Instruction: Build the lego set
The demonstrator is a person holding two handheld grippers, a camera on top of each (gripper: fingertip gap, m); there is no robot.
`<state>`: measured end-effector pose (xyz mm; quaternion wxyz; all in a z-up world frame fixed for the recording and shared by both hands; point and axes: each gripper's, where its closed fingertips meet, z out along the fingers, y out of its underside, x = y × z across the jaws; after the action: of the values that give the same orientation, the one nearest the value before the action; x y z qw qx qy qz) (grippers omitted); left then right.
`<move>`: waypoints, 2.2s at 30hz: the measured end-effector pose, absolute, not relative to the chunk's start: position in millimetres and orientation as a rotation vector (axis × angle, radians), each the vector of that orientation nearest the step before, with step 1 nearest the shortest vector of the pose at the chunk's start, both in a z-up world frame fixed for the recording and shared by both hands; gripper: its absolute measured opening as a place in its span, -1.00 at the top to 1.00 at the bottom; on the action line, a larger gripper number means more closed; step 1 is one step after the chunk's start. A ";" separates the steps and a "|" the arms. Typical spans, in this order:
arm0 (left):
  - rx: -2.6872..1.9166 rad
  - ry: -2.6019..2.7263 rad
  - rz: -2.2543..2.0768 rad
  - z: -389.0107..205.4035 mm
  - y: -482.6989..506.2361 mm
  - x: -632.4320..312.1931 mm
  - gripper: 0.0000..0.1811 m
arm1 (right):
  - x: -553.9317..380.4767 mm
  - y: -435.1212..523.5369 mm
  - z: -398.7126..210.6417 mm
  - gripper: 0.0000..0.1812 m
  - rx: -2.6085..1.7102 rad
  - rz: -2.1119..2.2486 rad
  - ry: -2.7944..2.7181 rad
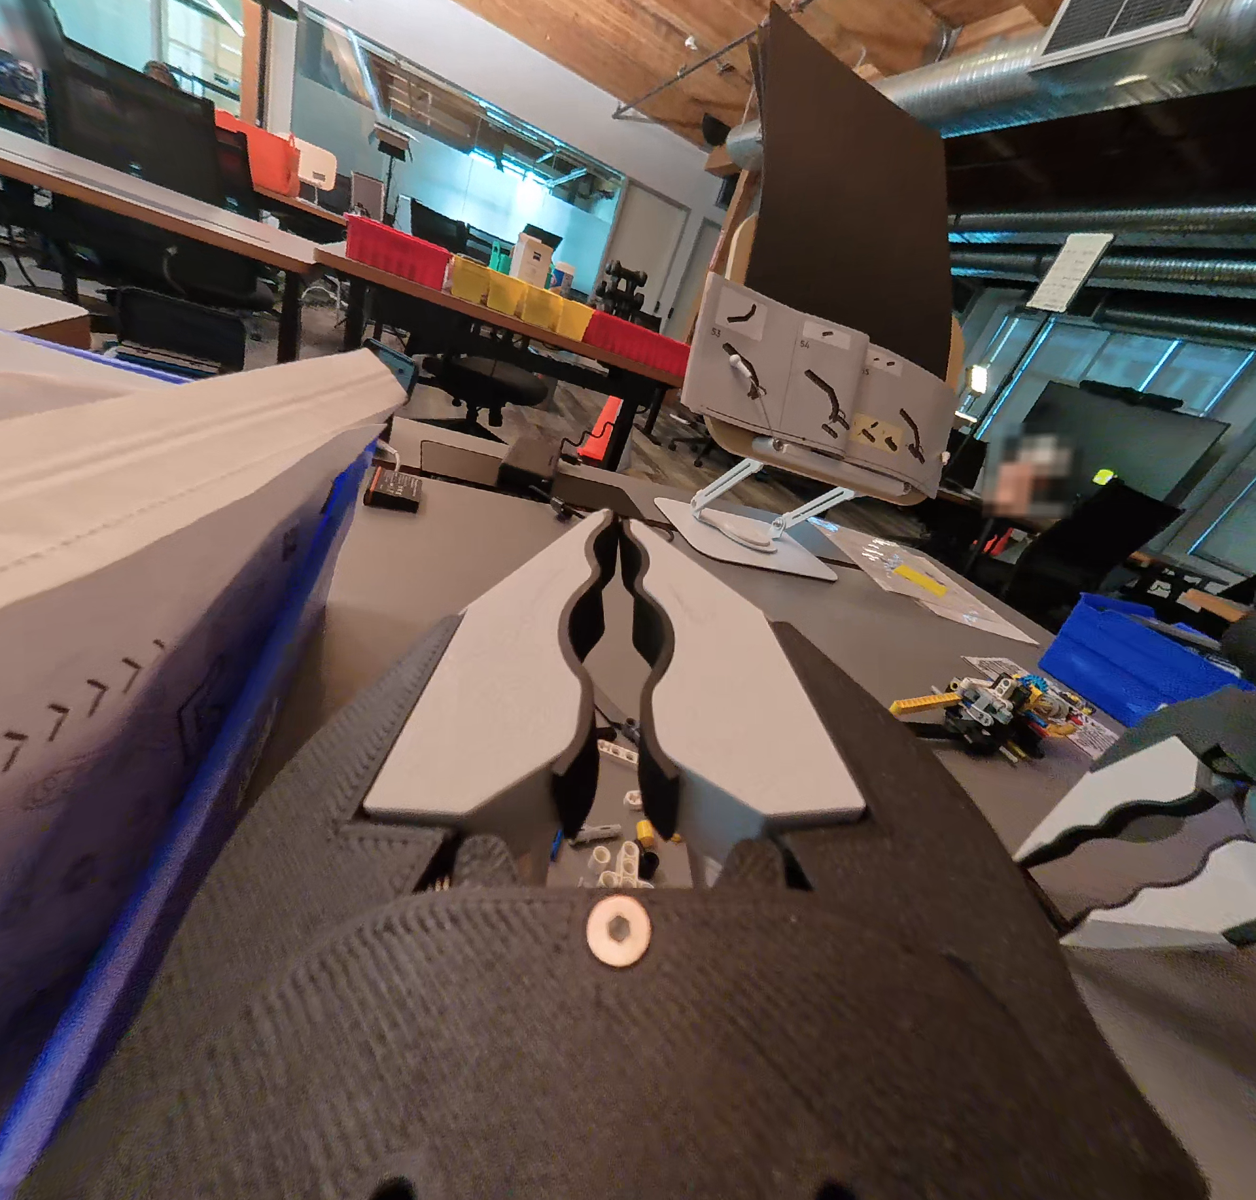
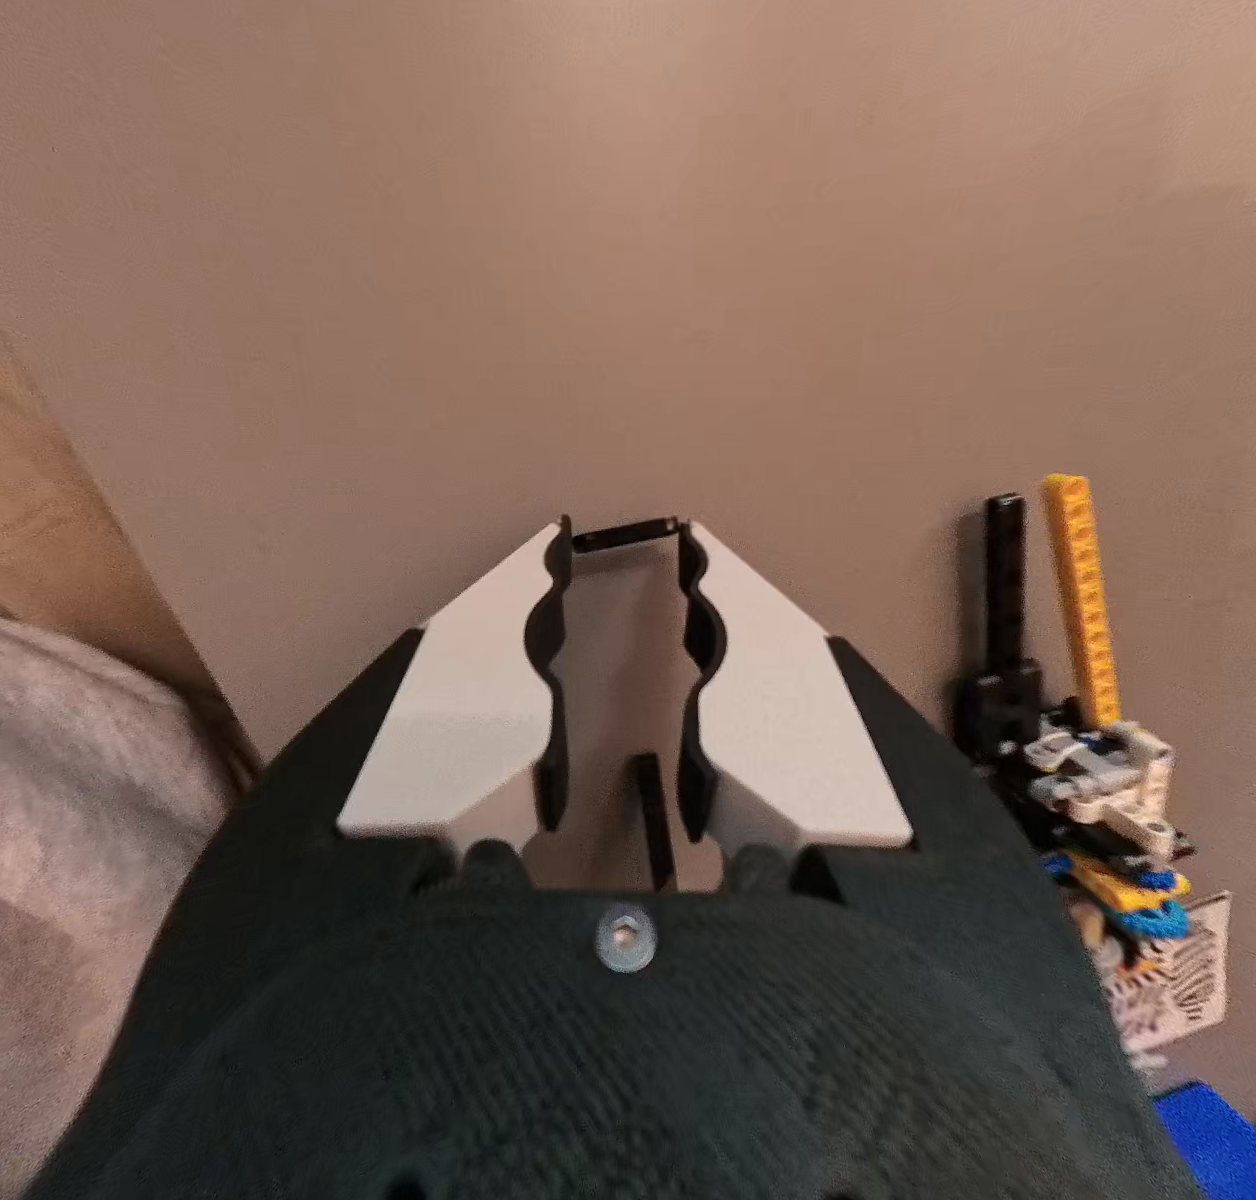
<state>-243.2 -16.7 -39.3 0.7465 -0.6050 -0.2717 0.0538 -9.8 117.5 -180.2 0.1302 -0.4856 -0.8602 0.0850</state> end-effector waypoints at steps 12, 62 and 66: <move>-1.365 -0.571 0.090 -44.1 -5.9 -234.4 1.00 | -9.4 88.9 -186.4 0.50 -1.420 0.414 -2.537; -1.343 -0.585 0.001 -42.8 -4.3 -239.0 1.00 | -131.8 81.0 -138.4 0.98 -1.521 0.929 -2.224; -1.351 -0.584 -0.011 -44.4 -0.7 -236.5 1.00 | -72.5 75.1 -157.3 0.98 -1.691 0.941 -2.257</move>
<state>-236.5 -0.7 -44.4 0.7411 -0.6162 -0.2665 -0.0050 -72.5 75.1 -157.3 0.0843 -0.5668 -0.7565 0.3153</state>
